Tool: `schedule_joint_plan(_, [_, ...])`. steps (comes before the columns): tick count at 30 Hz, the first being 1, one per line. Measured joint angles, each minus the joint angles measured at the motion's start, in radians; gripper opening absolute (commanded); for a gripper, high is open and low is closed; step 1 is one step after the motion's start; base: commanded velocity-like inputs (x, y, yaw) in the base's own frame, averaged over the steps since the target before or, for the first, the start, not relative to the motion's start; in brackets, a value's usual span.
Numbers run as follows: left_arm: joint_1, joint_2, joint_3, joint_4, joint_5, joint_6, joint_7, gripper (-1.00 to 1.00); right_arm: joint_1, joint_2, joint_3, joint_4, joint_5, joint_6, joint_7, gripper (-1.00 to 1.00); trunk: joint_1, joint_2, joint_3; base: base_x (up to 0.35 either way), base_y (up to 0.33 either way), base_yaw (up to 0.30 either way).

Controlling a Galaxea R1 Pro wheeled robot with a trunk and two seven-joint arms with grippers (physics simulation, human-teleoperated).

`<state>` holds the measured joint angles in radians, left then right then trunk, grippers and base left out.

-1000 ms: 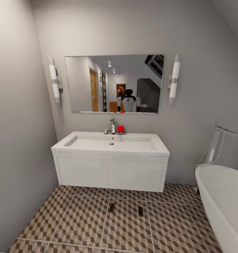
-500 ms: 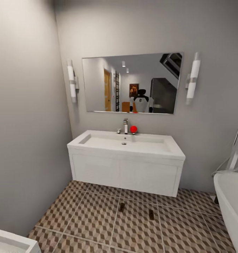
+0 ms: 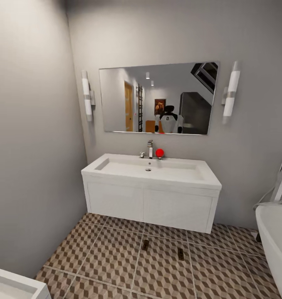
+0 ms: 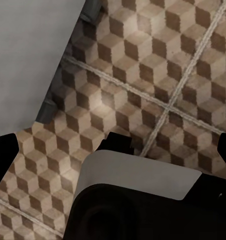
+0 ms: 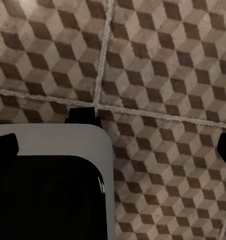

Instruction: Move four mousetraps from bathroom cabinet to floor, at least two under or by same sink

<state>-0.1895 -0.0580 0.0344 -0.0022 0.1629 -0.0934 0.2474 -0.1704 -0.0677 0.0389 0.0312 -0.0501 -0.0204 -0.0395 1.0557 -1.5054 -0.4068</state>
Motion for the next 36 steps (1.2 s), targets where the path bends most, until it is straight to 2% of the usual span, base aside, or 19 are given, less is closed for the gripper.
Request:
schedule_joint_plan(15, [0.000,-0.005,0.001,-0.001,-0.002,0.002,0.001,1.00,0.000,-0.001,0.001,0.000,0.007,0.009,0.000,1.00,0.000,0.000,0.000,0.000,0.000,0.018])
schedule_joint_plan(22, [0.000,-0.006,0.001,-0.002,-0.002,0.004,0.003,1.00,0.000,0.000,0.001,0.000,0.005,0.006,-0.006,1.00,0.000,0.000,0.000,0.000,0.000,0.221])
schedule_joint_plan(36, [0.000,0.020,-0.004,-0.009,-0.017,0.003,0.002,1.00,0.000,0.001,0.001,0.000,0.002,0.004,-0.009,1.00,0.000,0.000,0.000,0.000,0.000,0.277])
